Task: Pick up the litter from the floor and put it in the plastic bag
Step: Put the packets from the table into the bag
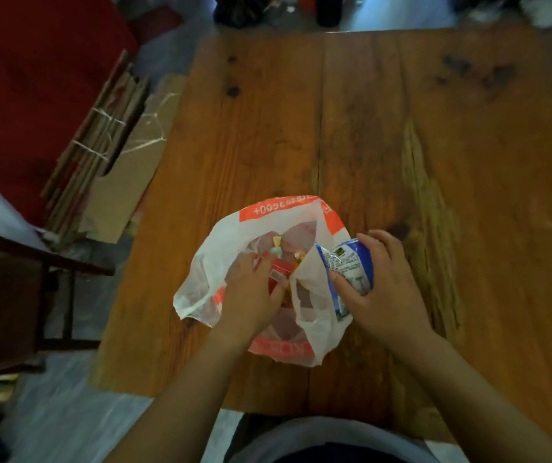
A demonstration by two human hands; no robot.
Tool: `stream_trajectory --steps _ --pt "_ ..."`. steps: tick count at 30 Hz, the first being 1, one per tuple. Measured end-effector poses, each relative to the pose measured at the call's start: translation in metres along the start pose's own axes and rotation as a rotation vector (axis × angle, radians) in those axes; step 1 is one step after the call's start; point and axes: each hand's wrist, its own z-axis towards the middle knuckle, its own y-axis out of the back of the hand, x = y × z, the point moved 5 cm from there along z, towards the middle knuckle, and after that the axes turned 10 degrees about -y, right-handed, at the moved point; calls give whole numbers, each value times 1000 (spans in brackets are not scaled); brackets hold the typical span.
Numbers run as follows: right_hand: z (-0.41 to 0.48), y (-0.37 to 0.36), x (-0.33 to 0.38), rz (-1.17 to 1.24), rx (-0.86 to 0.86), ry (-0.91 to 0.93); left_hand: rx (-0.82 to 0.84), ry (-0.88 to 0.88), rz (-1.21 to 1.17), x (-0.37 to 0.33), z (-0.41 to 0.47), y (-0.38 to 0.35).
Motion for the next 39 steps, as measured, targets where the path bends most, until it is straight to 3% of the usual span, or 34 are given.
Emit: stream_trajectory --steps 6,12,16,20,27,32,39 --pt "5 -26 39 -23 94 67 -152 -142 -209 -11 -19 75" --pt "6 -44 67 -54 114 122 -330 -214 -96 24 -3 117" --pt "0 -56 62 -111 106 117 -182 -40 158 66 17 82" --pt "-7 -67 46 -162 123 79 16 -12 131 86 27 47" --pt "-1 -84 59 -167 58 123 38 -60 80 94 27 32" --pt "19 -127 67 -271 175 175 57 -66 98 105 19 30" --pt "35 -119 58 -353 155 184 1 -61 87 98 12 35"
